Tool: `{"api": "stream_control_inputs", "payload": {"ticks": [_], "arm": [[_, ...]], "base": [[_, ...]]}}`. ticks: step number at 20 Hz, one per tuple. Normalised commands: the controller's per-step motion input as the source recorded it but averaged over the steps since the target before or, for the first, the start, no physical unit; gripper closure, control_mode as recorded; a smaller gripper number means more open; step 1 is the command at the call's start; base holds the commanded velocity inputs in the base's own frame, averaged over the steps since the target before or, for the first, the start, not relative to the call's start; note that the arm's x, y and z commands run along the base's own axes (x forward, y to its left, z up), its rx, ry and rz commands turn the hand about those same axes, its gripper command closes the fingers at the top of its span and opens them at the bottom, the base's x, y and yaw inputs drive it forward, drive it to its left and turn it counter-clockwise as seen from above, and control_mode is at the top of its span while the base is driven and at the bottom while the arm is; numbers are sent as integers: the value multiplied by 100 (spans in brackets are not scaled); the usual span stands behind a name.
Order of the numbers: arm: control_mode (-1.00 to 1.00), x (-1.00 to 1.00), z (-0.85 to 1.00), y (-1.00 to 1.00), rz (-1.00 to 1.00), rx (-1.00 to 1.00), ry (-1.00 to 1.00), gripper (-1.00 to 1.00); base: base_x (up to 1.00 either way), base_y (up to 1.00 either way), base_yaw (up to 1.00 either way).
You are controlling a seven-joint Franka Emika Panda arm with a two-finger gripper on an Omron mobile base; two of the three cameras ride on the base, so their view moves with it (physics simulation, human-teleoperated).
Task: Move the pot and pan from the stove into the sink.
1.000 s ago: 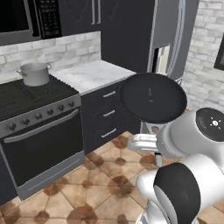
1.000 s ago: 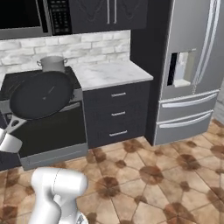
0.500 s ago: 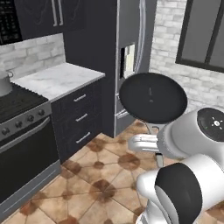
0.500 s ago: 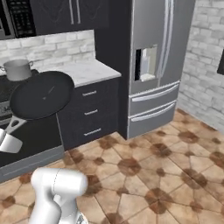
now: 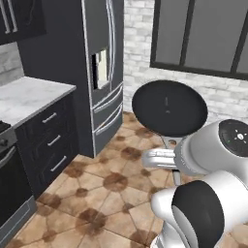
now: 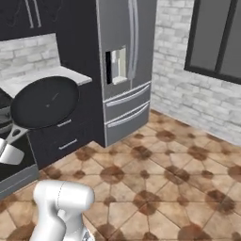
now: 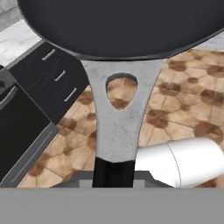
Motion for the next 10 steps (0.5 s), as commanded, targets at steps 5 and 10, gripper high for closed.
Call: {"api": "stream_control_inputs", "payload": {"ticks": [5,10], "arm": [[100,0,0,0,0,0,0,100],[100,0,0,0,0,0,0,100]], "base": [[12,0,-42],[11,0,-41]]}}
